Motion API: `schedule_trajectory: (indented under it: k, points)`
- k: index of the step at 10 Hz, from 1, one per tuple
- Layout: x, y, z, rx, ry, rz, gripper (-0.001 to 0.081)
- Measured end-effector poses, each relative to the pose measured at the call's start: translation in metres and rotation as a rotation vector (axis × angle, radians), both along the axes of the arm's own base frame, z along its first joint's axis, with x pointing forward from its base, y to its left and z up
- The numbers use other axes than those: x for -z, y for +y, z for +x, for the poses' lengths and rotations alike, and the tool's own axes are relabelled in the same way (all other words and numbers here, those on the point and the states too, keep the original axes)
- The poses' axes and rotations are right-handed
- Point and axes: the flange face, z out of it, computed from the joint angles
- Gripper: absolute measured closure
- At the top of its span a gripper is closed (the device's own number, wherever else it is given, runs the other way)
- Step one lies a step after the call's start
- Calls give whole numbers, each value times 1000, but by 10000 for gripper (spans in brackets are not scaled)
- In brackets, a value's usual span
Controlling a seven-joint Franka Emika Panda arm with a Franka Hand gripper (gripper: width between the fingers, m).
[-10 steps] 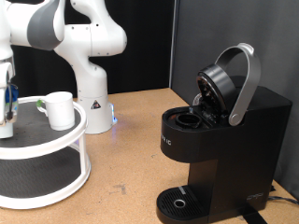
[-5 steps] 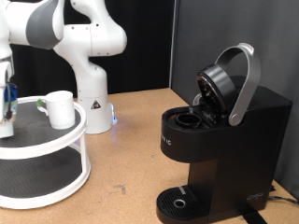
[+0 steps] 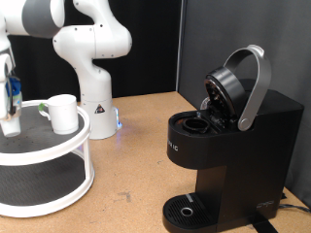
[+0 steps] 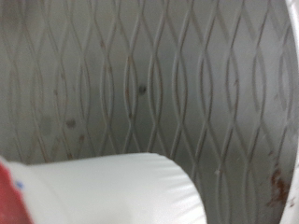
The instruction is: Make a cup of coffee with the keurig machine
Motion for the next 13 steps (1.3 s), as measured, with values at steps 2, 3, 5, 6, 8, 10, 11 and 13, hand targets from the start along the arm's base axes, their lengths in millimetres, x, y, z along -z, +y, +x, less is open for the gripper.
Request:
schedule_trajectory:
  k: [2,3,5,6,8,10,11,13]
  points:
    - [-23,4,3,-1,-3,46,777]
    - [-36,7,5,-1,-8,69,777]
    - [-62,13,10,-6,-20,87,777]
    - [-71,15,12,-5,-20,86,777]
    - [-68,19,12,12,-23,128,777]
    - [-79,39,22,48,-36,287,777]
    - [-88,50,31,83,-53,346,777]
    - [-102,72,50,146,-98,394,777]
